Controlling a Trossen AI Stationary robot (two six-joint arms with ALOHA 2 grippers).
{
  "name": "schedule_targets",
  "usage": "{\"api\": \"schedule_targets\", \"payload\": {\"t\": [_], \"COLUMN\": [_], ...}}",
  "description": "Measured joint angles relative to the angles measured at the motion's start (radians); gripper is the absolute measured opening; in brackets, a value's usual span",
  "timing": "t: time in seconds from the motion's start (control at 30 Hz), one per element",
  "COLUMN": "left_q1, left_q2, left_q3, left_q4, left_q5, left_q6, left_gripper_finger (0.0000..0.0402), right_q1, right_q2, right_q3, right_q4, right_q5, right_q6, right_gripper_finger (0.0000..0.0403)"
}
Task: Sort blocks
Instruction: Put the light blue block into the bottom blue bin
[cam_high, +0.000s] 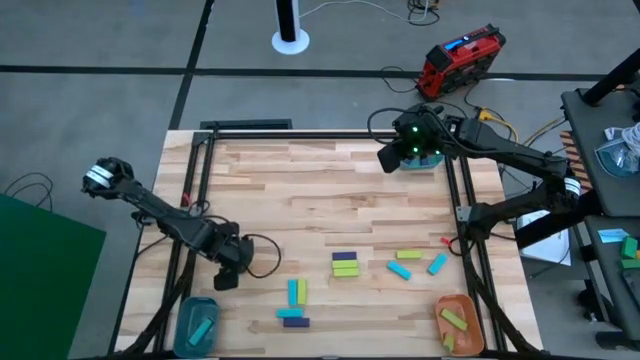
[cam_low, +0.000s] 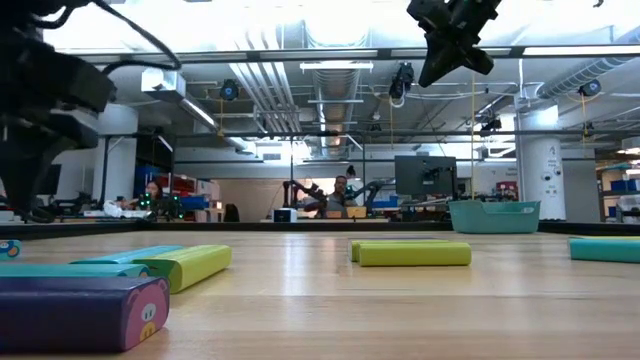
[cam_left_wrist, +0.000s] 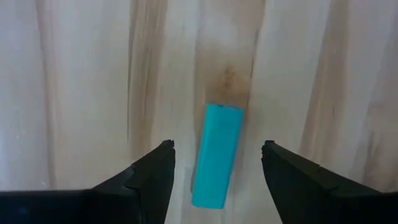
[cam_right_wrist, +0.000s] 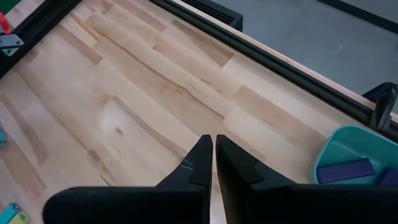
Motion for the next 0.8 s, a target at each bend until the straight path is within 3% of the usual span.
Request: {"api": "schedule_targets", "payload": {"t": [0.4,0.8], "left_q1": [-0.021,-0.021], "left_q2": [0.000,0.004], "left_q3": [-0.101,-0.140], "left_q4": [0.122,0.191], "left_q5": [0.005,0.010], "left_q6": [-0.018,-0.002], "left_gripper_finger": [0.0214,0.0170], "right_q1": [0.000,0.000], "right_q2": [0.000,0.000], "right_q3": [0.000,0.000], "right_q4": [0.002,0.002], "right_q5": [0.000,0.000], "right_q6": [0.000,0.012], "right_gripper_finger": [0.0013,0.0013]}}
